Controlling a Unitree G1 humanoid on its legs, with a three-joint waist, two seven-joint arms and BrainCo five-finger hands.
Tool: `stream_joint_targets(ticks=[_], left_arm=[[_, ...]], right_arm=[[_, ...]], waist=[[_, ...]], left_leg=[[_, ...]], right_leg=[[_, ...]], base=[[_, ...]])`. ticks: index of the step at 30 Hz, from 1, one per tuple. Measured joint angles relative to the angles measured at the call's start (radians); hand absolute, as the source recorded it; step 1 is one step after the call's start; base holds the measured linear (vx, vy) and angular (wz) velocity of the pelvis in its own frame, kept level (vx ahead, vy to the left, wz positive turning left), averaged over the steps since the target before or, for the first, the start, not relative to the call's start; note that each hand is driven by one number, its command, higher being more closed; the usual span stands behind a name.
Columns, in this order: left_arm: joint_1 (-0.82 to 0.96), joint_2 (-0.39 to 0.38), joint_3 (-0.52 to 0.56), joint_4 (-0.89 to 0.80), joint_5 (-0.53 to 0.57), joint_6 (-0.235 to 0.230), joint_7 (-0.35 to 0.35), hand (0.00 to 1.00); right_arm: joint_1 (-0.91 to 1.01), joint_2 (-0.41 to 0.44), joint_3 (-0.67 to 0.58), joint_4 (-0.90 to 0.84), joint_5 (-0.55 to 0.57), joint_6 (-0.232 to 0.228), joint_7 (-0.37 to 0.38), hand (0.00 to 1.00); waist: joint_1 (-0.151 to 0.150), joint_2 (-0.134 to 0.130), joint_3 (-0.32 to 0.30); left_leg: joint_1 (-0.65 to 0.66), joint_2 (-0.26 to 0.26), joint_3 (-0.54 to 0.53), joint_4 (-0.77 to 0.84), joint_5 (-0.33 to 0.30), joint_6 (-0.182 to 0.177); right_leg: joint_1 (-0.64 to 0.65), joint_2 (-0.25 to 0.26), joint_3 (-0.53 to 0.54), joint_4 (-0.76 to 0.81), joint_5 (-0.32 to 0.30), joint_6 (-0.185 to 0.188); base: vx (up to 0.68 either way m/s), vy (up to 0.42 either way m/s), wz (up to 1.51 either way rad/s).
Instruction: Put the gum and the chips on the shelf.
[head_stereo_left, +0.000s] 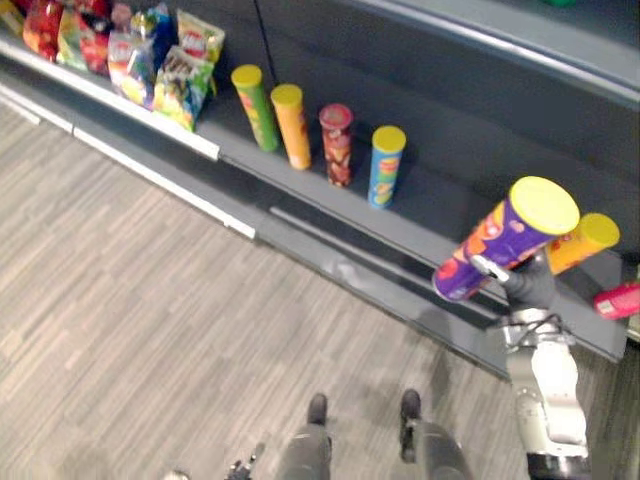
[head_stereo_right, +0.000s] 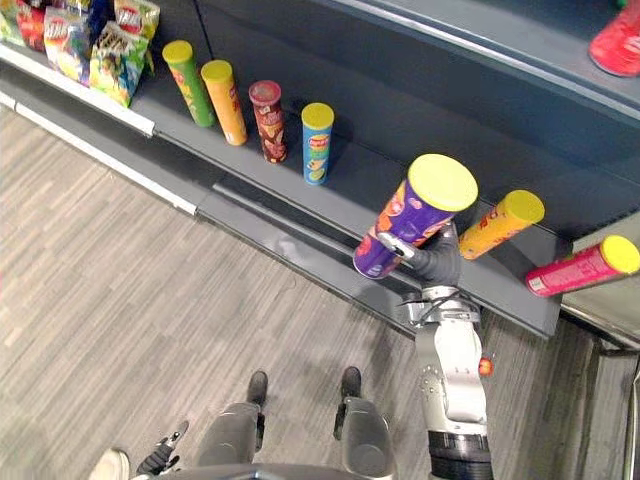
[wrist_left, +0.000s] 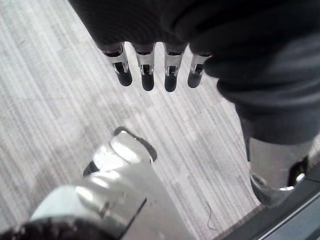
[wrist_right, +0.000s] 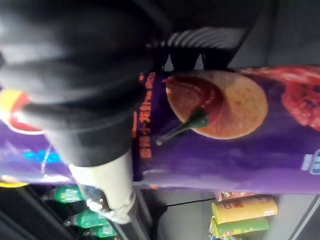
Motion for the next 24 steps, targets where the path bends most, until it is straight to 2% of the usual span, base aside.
stream_joint_targets(ticks=[1,4,9,11,16,21,24], left_arm=[[-0.004,-0.003,0.0,-0.002,0.001,-0.001,-0.001,0.0],[-0.016,-0.002,0.0,-0.003,0.01,-0.001,0.003,0.0],[-0.021,0.002,-0.003,-0.01,0.051,-0.001,0.009,0.0],[-0.021,0.003,-0.008,-0.011,0.056,-0.001,0.014,0.0],[-0.023,0.005,-0.035,-0.011,0.093,-0.001,0.037,0.0],[-0.046,0.001,-0.075,-0.018,0.093,-0.002,0.054,0.0],[-0.065,-0.01,-0.093,-0.046,0.083,-0.003,0.082,0.0]], right_arm=[[-0.002,0.002,-0.013,0.0,0.007,0.0,-0.001,1.0],[0.004,0.007,-0.023,0.002,0.006,-0.002,-0.014,1.0],[0.015,0.022,-0.019,0.019,-0.043,-0.002,-0.049,1.0],[0.021,0.023,-0.02,0.021,-0.093,-0.002,-0.081,1.0],[-0.052,0.022,-0.022,0.09,-0.169,-0.002,-0.144,1.0],[-0.245,0.02,-0.082,0.216,-0.236,0.003,-0.251,1.0],[-0.391,0.014,-0.14,0.294,-0.278,0.005,-0.349,1.0]], waist=[[-0.013,0.005,0.002],[-0.017,0.009,0.002],[-0.012,0.015,0.002],[-0.013,0.02,0.003],[-0.011,0.03,0.003],[-0.003,0.078,0.022],[0.021,0.114,0.045]], left_leg=[[-0.002,0.008,0.03,-0.032,0.036,-0.003],[0.0,0.012,0.146,-0.068,0.085,0.008],[0.017,0.012,0.201,-0.138,0.101,0.014],[0.024,0.01,0.236,-0.165,0.123,0.011],[0.033,-0.002,0.274,-0.185,0.133,0.022],[0.001,-0.021,0.279,-0.182,0.14,0.032],[-0.025,-0.027,0.277,-0.164,0.141,0.032]], right_leg=[[0.009,-0.004,-0.043,0.0,-0.006,-0.008],[0.035,-0.016,-0.097,-0.006,-0.02,-0.012],[0.034,-0.028,-0.115,-0.011,-0.024,-0.007],[0.031,-0.034,-0.107,-0.024,-0.014,0.005],[0.025,-0.037,-0.072,-0.062,0.014,0.02],[-0.004,-0.052,-0.061,-0.077,0.034,0.032],[-0.023,-0.06,-0.062,-0.068,0.036,0.034]], base=[[0.09,-0.089,0.66],[0.04,-0.027,0.6],[-0.03,0.027,0.17],[-0.02,0.039,-0.06],[0.02,0.044,-0.2],[0.02,0.046,-0.04],[0.01,0.031,0.05]])
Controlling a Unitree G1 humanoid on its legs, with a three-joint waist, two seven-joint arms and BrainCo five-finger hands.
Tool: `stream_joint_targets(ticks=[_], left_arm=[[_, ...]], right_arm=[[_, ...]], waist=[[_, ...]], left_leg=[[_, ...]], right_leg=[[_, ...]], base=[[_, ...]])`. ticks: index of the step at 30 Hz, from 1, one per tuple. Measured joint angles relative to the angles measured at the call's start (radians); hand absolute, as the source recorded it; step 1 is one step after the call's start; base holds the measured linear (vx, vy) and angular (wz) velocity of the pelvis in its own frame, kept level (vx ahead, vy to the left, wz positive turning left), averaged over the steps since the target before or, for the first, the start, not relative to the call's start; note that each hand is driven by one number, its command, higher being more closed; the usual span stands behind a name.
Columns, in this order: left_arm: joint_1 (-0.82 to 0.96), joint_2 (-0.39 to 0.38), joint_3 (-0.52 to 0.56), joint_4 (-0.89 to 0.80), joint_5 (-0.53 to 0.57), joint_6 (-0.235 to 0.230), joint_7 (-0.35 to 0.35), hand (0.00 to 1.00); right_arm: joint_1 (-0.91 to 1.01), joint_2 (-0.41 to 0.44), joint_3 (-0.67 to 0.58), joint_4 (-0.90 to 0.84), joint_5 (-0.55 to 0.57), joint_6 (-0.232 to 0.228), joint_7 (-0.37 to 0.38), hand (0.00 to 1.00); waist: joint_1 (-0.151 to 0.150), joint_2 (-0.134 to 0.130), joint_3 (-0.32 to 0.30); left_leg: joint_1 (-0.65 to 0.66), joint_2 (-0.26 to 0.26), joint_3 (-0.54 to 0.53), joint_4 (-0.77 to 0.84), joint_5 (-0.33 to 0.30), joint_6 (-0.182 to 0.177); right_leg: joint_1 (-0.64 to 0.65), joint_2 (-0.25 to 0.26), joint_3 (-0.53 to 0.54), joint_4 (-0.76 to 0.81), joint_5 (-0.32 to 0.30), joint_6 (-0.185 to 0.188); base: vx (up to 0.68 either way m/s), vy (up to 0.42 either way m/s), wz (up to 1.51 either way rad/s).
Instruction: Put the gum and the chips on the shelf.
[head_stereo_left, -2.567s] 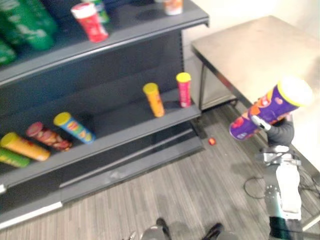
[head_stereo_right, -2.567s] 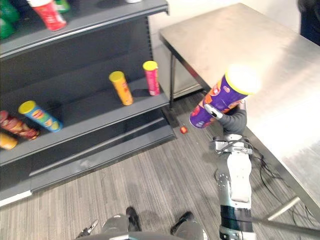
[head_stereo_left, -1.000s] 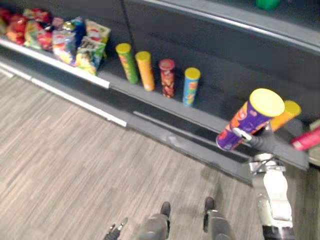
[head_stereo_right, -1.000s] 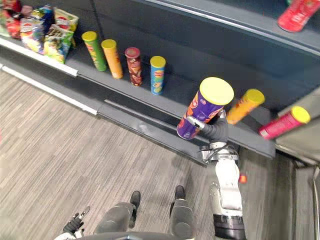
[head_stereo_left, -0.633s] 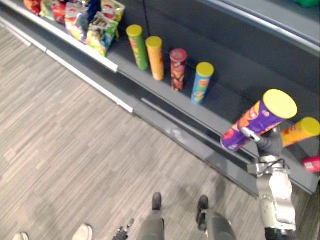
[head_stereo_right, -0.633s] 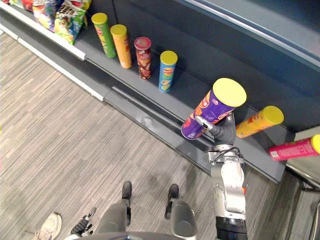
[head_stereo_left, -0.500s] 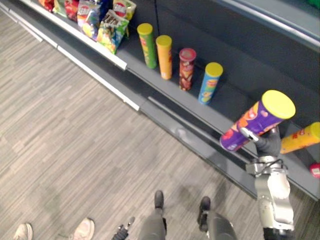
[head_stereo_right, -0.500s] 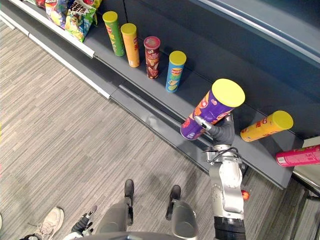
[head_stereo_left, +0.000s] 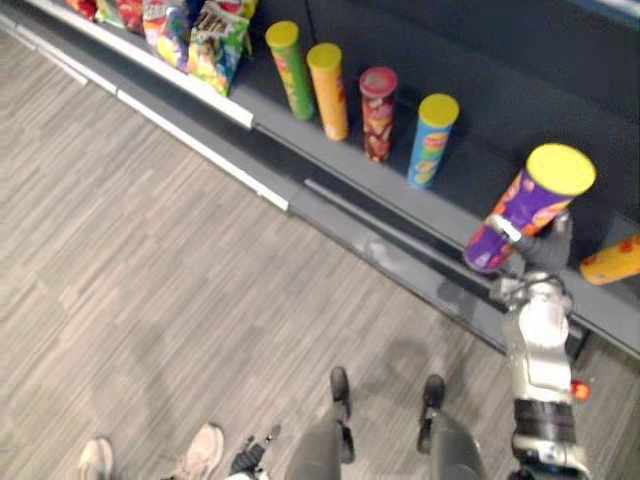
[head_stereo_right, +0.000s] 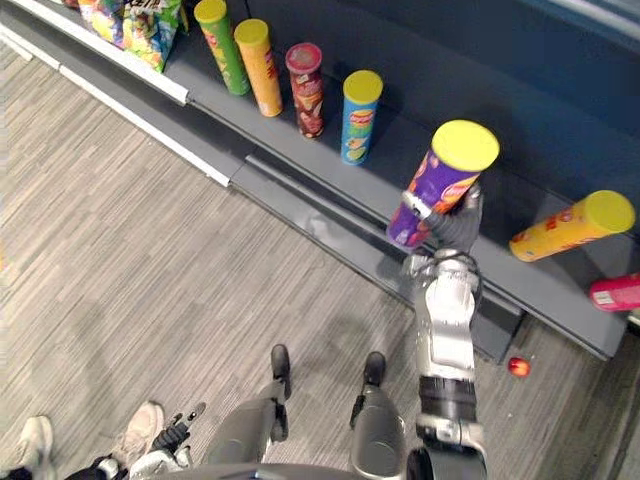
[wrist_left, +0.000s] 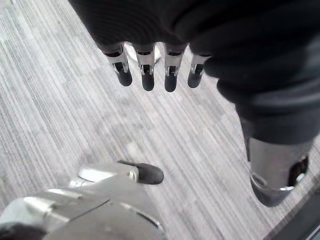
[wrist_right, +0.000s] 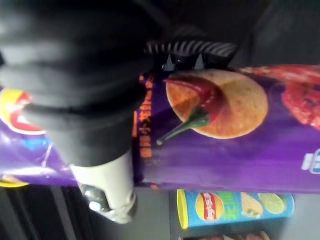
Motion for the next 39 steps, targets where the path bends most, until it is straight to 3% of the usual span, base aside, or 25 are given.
stream_joint_targets(ticks=[3,8,18,28,39], left_arm=[[-0.01,-0.006,-0.033,-0.007,-0.008,0.0,0.005,0.0],[-0.039,-0.009,-0.11,-0.065,-0.01,-0.019,0.007,0.0],[-0.083,-0.007,-0.235,-0.086,-0.088,-0.048,0.008,0.0],[-0.089,-0.006,-0.288,-0.115,-0.127,-0.07,0.008,0.0],[-0.097,-0.022,-0.308,-0.185,-0.169,-0.078,0.005,0.0]], right_arm=[[-0.116,-0.014,-0.027,0.06,0.0,0.006,-0.042,1.0],[-0.318,-0.109,-0.066,0.164,0.0,0.008,-0.112,1.0],[-0.486,-0.175,-0.14,0.281,0.002,0.008,-0.224,1.0],[-0.56,-0.177,-0.173,0.316,0.011,0.005,-0.263,1.0],[-0.579,-0.244,-0.195,0.269,0.01,0.005,-0.302,1.0]], waist=[[0.007,0.025,0.034],[0.028,0.064,0.115],[0.049,0.104,0.151],[0.058,0.129,0.167],[0.086,0.13,0.166]], left_leg=[[-0.005,-0.004,-0.001,0.012,0.0,0.0],[-0.052,-0.015,-0.004,0.033,0.007,0.01],[-0.142,-0.026,-0.028,0.03,0.043,0.023],[-0.204,-0.042,-0.025,0.029,0.064,0.024],[-0.261,-0.058,0.007,-0.026,0.107,0.001]], right_leg=[[-0.005,-0.006,0.0,0.011,0.0,0.0],[-0.068,-0.024,0.014,0.062,-0.002,-0.001],[-0.17,-0.039,0.007,0.11,-0.002,-0.002],[-0.272,-0.062,0.026,0.181,-0.013,-0.011],[-0.433,-0.097,0.062,0.33,-0.059,-0.028]], base=[[0.0,0.005,0.01],[-0.05,0.019,-0.01],[-0.01,0.002,0.06],[-0.01,-0.011,0.01],[-0.04,-0.058,0.02]])
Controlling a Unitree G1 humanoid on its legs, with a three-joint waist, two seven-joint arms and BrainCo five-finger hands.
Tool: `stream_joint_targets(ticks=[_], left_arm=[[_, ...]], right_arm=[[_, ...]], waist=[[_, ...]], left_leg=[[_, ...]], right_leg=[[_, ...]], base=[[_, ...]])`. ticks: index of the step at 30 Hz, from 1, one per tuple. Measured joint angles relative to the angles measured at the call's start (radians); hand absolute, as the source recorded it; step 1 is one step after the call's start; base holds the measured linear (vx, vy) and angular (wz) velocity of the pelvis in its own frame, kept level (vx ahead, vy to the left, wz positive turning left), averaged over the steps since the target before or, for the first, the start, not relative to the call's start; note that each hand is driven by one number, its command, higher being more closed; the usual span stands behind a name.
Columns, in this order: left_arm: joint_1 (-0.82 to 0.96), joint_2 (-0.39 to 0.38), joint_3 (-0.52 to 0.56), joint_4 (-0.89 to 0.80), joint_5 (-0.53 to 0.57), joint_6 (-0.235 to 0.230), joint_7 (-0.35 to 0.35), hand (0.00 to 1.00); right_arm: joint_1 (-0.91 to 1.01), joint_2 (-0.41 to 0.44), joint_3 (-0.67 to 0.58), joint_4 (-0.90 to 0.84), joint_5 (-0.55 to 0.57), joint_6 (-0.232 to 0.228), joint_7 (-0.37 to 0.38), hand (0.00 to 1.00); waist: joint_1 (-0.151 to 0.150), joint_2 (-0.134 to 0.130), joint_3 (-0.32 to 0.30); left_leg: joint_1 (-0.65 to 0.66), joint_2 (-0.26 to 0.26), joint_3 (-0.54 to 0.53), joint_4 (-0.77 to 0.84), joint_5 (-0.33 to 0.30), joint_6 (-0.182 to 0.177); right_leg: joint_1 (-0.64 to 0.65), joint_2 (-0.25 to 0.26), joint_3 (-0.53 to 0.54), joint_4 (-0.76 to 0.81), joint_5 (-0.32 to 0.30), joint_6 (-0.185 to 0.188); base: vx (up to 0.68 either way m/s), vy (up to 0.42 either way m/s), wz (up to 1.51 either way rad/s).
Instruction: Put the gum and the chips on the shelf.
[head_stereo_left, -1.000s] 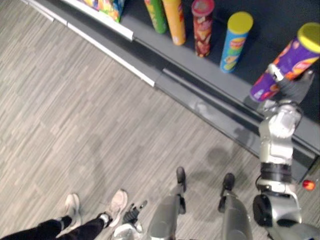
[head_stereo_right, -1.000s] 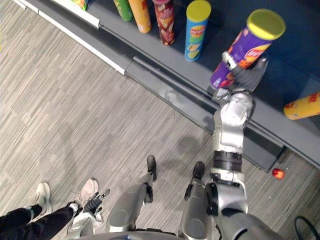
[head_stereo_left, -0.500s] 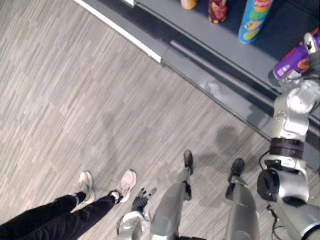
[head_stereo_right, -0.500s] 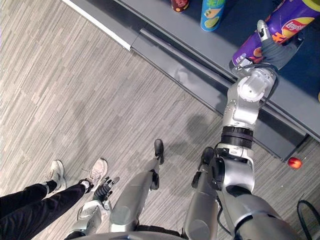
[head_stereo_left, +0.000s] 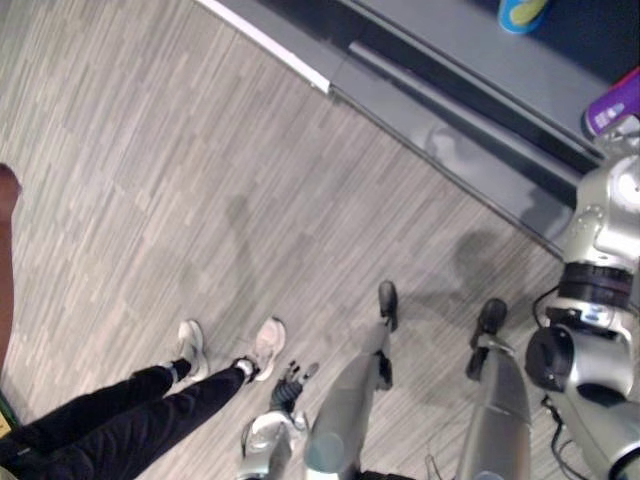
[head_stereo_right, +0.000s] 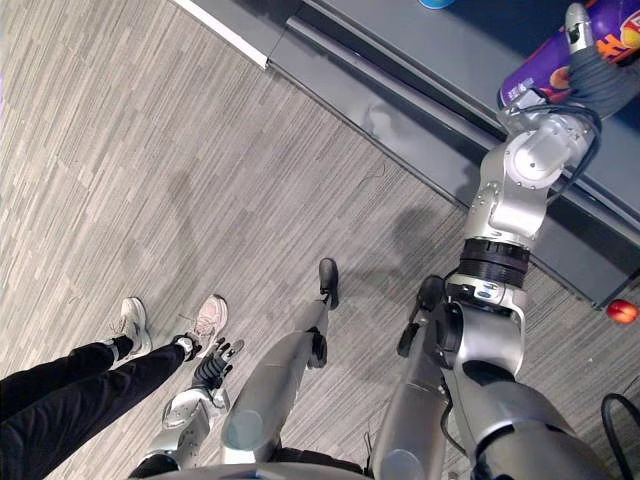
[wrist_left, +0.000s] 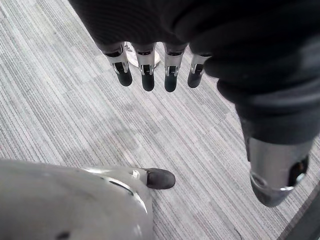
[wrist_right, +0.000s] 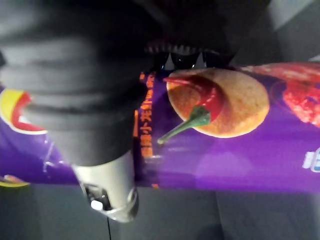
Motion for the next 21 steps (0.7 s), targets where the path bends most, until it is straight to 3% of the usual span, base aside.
stream_joint_targets(ticks=[9,21], left_arm=[[-0.002,-0.051,0.009,-0.076,-0.039,-0.001,-0.011,0.0],[-0.002,-0.083,0.013,-0.116,-0.076,-0.002,-0.021,0.0]], right_arm=[[-0.024,-0.04,0.004,-0.129,0.0,-0.005,-0.013,1.0],[-0.052,-0.053,0.065,-0.153,-0.001,-0.007,-0.019,1.0]], waist=[[0.003,0.001,-0.001],[0.016,0.001,-0.001]], left_leg=[[-0.04,0.006,0.108,-0.001,0.004,-0.006],[-0.069,0.006,0.162,0.006,0.006,-0.005]], right_leg=[[-0.079,-0.022,0.025,0.058,-0.019,-0.002],[-0.118,-0.039,0.03,0.081,-0.02,-0.003]], base=[[-0.01,-0.046,0.01],[0.0,-0.005,0.02]])
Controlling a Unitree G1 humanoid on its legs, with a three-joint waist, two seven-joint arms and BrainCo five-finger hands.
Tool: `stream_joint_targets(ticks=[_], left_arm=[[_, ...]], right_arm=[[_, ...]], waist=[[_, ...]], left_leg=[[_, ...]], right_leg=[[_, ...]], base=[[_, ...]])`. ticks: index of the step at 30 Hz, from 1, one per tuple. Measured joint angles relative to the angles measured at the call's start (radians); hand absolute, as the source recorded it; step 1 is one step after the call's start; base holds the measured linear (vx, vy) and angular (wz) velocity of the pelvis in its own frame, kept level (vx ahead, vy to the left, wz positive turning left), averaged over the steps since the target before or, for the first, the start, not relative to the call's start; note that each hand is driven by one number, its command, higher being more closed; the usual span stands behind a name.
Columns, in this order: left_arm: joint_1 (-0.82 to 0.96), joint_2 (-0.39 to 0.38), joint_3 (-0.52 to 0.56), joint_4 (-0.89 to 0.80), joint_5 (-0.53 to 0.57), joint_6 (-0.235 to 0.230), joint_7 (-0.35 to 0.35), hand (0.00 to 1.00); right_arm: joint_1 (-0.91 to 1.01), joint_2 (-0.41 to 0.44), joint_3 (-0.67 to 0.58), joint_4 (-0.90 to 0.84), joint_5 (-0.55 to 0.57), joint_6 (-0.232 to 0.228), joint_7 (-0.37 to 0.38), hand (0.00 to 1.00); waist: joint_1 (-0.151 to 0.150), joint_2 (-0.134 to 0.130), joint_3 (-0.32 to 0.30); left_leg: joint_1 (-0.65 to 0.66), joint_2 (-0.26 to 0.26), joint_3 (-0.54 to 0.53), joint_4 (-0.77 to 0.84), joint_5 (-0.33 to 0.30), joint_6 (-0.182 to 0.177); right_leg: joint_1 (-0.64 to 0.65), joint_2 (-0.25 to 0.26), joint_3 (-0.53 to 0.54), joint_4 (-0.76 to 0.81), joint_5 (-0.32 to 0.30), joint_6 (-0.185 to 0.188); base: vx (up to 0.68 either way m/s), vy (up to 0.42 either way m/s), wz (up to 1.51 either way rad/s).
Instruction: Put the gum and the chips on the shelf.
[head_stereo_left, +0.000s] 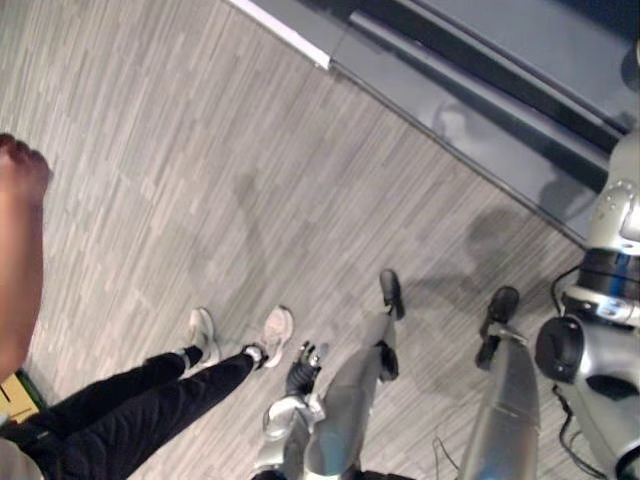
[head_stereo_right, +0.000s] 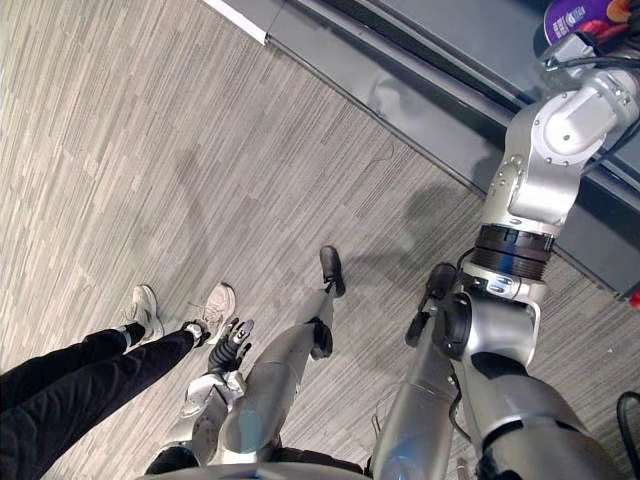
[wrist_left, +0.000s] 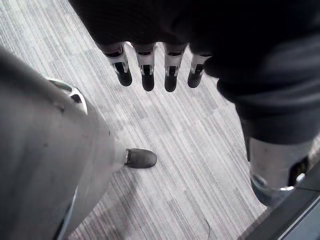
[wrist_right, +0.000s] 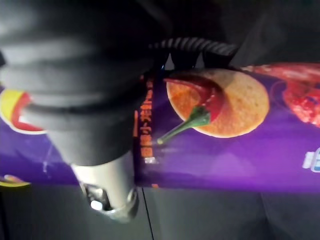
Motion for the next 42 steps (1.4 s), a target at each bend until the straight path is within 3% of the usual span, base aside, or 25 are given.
stream_joint_targets(ticks=[15,40,41,42], left_arm=[[0.0,0.0,0.002,-0.019,-0.037,-0.008,-0.002,0.0],[0.01,0.0,-0.006,-0.053,-0.07,-0.028,-0.02,0.0],[0.01,0.0,-0.006,-0.053,-0.07,-0.028,-0.02,0.0],[0.011,0.0,-0.006,-0.053,-0.07,-0.028,-0.02,0.0]], right_arm=[[-0.009,-0.033,0.063,0.018,-0.013,0.001,0.02,1.0],[-0.068,-0.115,0.128,0.129,-0.082,0.013,-0.048,1.0],[-0.068,-0.12,0.134,0.131,-0.085,0.012,-0.047,0.0],[-0.068,-0.121,0.135,0.133,-0.087,0.012,-0.047,0.0]], waist=[[-0.001,-0.004,0.001],[-0.022,-0.01,0.003],[-0.023,-0.01,0.003],[-0.024,-0.01,0.003]], left_leg=[[-0.056,-0.005,0.024,0.012,0.017,0.014],[-0.081,-0.009,0.065,0.018,0.02,0.012],[-0.081,-0.009,0.07,0.018,0.02,0.012],[-0.081,-0.009,0.071,0.019,0.02,0.012]], right_leg=[[-0.067,-0.022,0.001,0.041,-0.011,0.0],[-0.126,-0.024,0.042,0.069,-0.012,-0.003],[-0.128,-0.024,0.043,0.071,-0.012,-0.003],[-0.128,-0.024,0.044,0.071,-0.012,-0.003]], base=[[-0.01,-0.01,0.04],[-0.02,-0.009,-0.01],[-0.04,-0.013,-0.02],[-0.04,-0.012,-0.02]])
